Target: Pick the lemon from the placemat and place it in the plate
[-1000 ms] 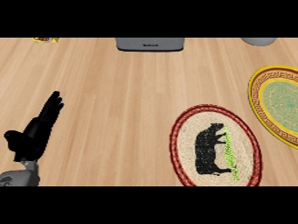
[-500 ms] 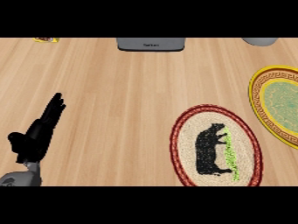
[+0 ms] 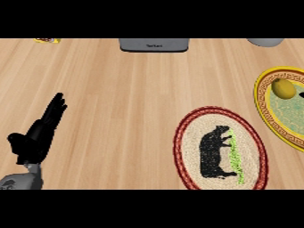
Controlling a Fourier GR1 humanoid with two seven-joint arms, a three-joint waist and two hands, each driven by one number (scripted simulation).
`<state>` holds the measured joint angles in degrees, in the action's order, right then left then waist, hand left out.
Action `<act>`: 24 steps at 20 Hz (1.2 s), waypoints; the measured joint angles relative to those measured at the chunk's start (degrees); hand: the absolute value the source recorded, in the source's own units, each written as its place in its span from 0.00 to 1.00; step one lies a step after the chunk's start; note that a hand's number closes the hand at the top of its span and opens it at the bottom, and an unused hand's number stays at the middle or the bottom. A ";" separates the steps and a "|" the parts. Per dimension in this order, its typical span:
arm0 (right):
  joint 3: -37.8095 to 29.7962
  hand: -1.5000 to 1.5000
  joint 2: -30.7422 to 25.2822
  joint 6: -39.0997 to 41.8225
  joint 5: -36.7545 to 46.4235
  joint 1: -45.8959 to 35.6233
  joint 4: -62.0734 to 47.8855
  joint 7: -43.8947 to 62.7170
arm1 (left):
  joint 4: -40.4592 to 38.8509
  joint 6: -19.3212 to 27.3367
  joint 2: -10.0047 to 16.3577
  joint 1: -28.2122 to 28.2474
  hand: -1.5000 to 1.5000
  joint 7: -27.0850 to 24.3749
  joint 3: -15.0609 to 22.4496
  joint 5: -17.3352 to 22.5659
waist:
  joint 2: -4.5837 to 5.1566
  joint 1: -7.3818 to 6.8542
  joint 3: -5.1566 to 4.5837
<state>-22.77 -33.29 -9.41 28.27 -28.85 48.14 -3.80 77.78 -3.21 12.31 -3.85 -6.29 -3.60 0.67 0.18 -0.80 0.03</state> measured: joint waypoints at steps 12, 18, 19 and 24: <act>-14.02 0.00 -1.11 1.42 -15.85 -2.25 -7.36 -9.12 | -0.50 0.33 -1.04 0.33 0.50 -0.58 -0.19 -0.70 | -0.09 0.75 0.06; -22.15 0.00 -6.45 11.78 -25.28 3.33 -12.21 -15.71 | 0.05 -0.44 -0.18 0.92 0.50 -0.61 -1.07 -0.29 | -0.08 0.88 0.05; -23.15 0.00 -7.64 13.30 -26.16 4.33 -13.99 -17.66 | -0.11 -0.52 -0.35 0.99 0.50 -0.73 -0.89 -0.41 | -0.03 0.78 0.08; -25.99 0.00 -13.11 22.31 -28.54 10.83 -21.33 -27.38 | -0.58 -1.06 -0.05 0.18 0.50 -0.42 -1.45 -0.07 | 0.09 0.63 0.15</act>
<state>-48.76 -46.40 12.90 -0.27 -18.02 26.81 -31.18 77.20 -4.27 12.26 -3.67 -6.71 -5.05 0.60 0.26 -0.17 0.18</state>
